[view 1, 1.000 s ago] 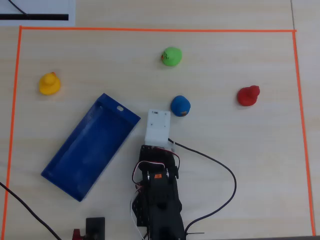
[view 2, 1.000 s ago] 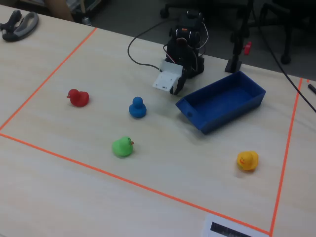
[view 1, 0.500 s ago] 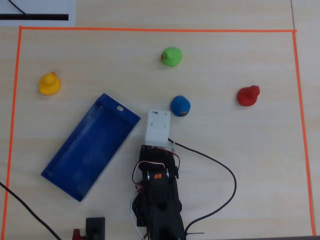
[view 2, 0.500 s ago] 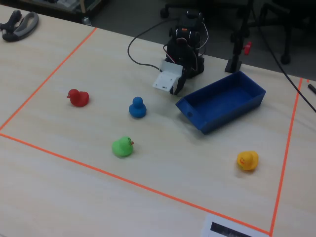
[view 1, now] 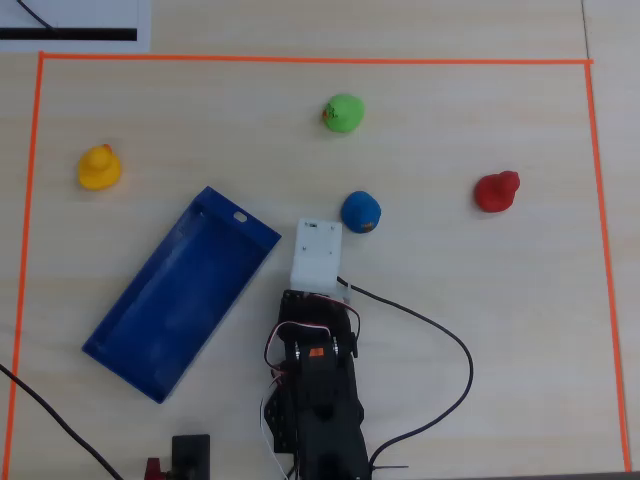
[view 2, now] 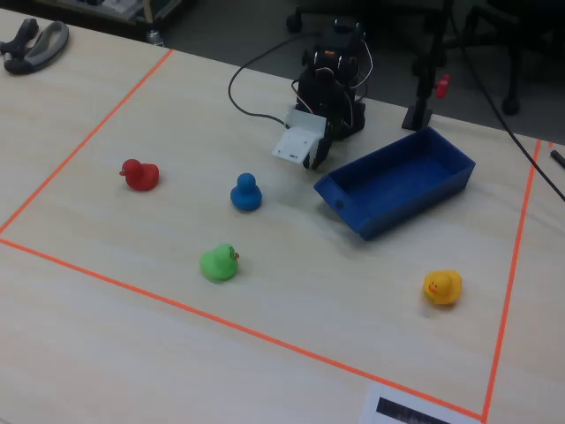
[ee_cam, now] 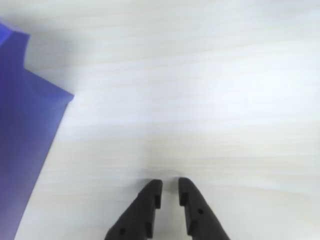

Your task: Grasp red duck and put it into box.

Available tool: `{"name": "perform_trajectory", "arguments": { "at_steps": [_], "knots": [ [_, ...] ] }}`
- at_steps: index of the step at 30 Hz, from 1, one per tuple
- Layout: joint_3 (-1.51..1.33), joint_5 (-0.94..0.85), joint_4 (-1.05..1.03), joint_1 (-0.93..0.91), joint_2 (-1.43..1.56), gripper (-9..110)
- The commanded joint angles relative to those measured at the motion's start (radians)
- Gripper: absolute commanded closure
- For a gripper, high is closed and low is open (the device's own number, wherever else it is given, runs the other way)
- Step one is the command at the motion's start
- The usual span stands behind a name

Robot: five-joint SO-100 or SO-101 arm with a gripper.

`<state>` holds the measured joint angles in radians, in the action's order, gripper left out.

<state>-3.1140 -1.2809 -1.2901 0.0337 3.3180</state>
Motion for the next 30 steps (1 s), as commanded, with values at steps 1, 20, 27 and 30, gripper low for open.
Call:
{"name": "perform_trajectory", "arguments": {
  "at_steps": [1, 20, 27, 30],
  "knots": [
    [0.003, 0.011, -0.02, 0.005, -0.006, 100],
    [0.485, -0.066, 0.23, -0.374, -0.413, 99],
    [0.933, -0.196, 0.187, -0.554, -0.724, 95],
    [0.999, -0.19, 0.316, -0.624, -0.819, 92]
  ]
}}
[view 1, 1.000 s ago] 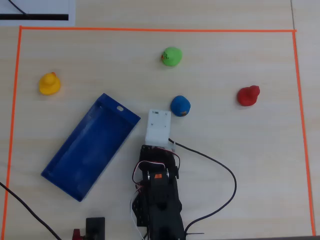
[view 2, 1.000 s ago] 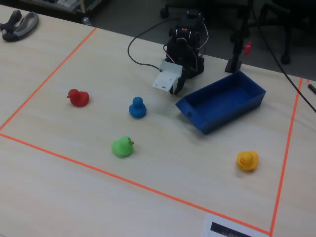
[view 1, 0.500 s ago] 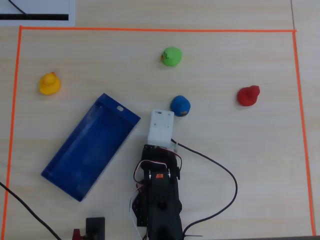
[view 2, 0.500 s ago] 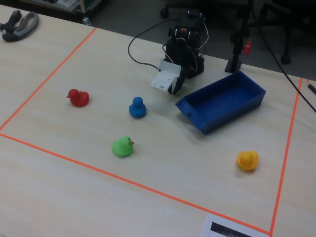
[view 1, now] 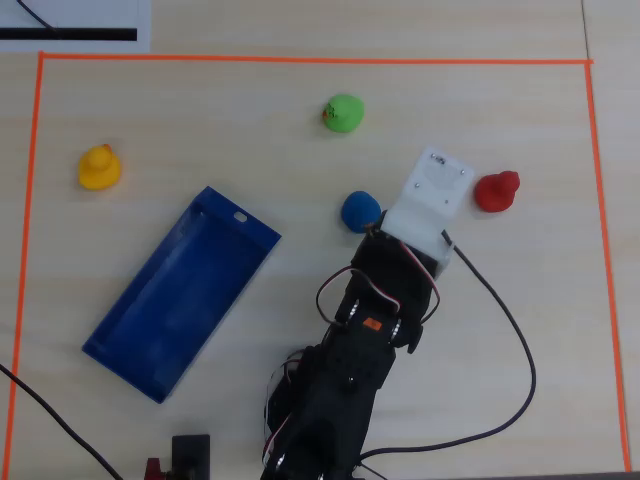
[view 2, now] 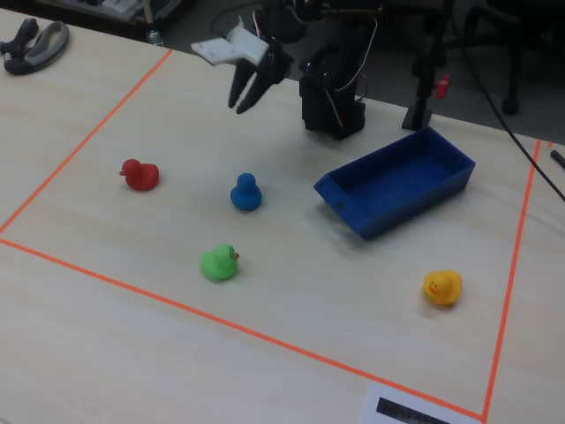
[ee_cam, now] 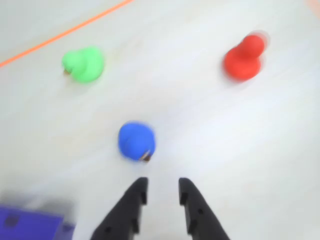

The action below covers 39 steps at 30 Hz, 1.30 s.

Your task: Grasp red duck and put it into box.

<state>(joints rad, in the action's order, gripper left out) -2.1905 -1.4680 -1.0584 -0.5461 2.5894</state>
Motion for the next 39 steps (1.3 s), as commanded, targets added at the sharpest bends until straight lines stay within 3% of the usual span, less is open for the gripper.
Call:
{"name": "perform_trajectory", "arguments": {
  "at_steps": [1, 9, 16, 22, 39],
  "knots": [
    [0.078, -0.008, 0.147, -0.071, -0.121, 90],
    [0.067, -0.003, 0.532, -0.216, -0.388, 72],
    [0.129, -0.043, 0.646, -0.227, -0.624, 66],
    [0.167, -0.037, 0.922, -0.222, -0.821, 62],
    [0.431, -0.127, 1.037, -0.342, -1.226, 62]
  ]
}}
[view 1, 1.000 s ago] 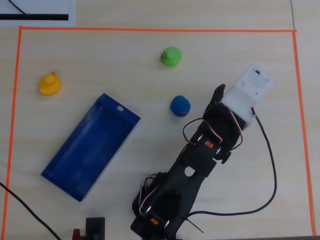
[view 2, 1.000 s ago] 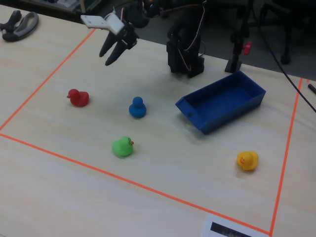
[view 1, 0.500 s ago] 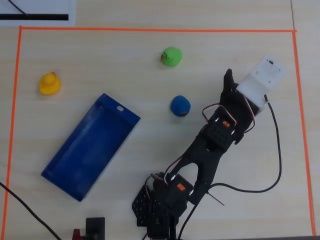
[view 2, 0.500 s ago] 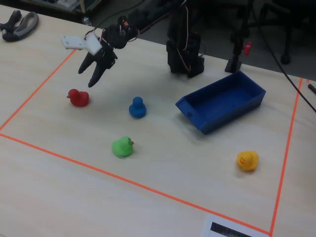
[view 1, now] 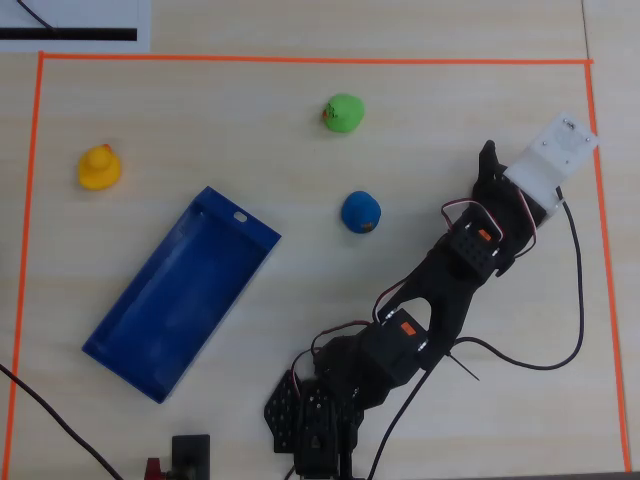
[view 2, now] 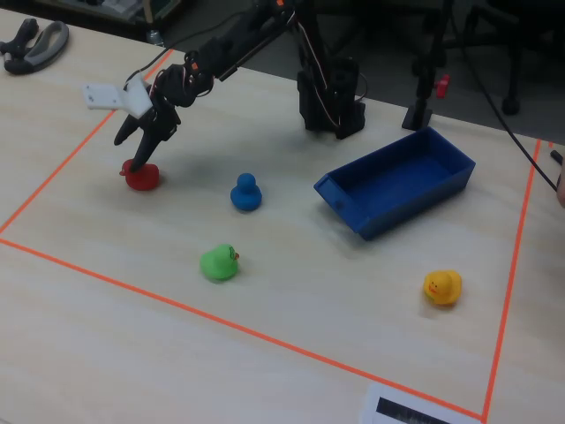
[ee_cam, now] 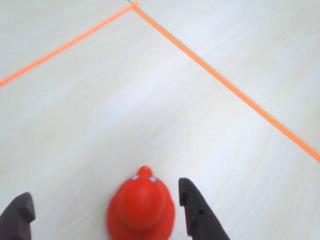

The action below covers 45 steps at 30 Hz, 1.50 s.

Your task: Grasp red duck and put it into box.

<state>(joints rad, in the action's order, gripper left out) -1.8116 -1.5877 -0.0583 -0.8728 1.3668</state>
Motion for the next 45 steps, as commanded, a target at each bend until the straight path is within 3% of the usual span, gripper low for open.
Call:
{"name": "perform_trajectory", "arguments": {
  "at_steps": [1, 31, 33, 36, 45],
  "knots": [
    [0.049, -0.008, 0.043, -0.018, -0.012, 62],
    [-0.025, 0.043, 0.132, -0.02, -0.169, 67],
    [-0.026, 0.049, 0.133, -0.011, -0.178, 76],
    [-0.026, 0.072, 0.124, 0.006, -0.189, 100],
    [-0.032, 0.118, 0.089, 0.025, -0.17, 101]
  ]
}}
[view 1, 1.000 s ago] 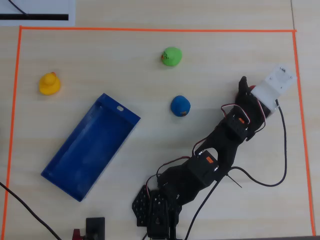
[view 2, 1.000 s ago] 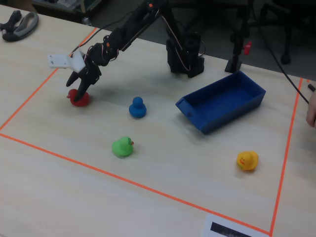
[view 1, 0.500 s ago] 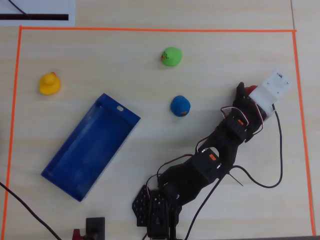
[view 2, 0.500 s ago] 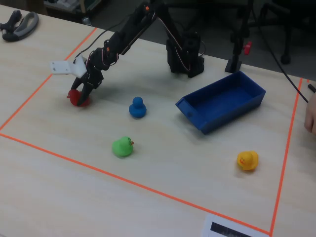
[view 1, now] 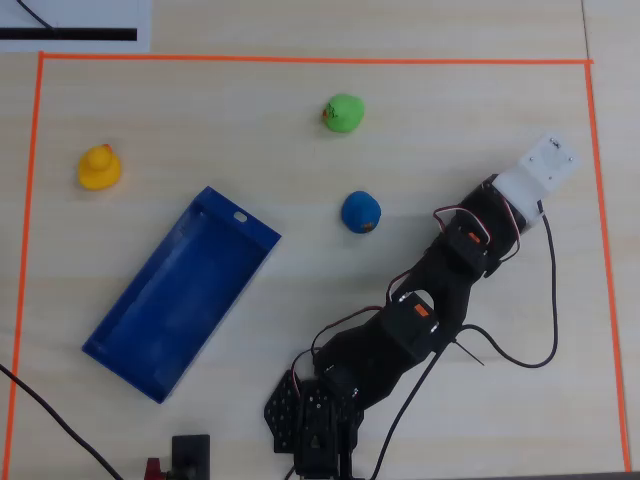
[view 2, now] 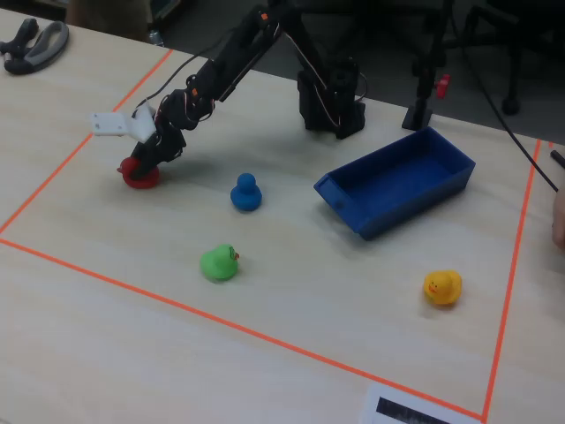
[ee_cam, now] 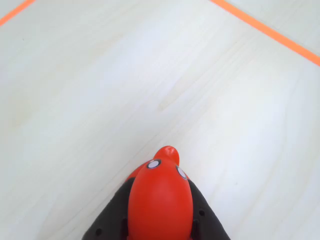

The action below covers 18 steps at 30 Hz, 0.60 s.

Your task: Grasp red duck and put it into box.

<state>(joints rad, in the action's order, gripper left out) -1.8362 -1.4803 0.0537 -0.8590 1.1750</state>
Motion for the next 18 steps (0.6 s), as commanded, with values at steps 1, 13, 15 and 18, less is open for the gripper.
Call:
{"name": "perform_trajectory", "arguments": {
  "at_steps": [1, 13, 15, 18],
  "knots": [
    [-0.008, 0.011, -0.028, 0.011, 0.028, 101],
    [0.092, 0.291, -0.244, 0.046, 0.322, 101],
    [0.144, 0.399, -0.42, 0.098, 0.434, 101],
    [0.192, 0.538, -0.701, 0.224, 0.586, 101]
  ]
}}
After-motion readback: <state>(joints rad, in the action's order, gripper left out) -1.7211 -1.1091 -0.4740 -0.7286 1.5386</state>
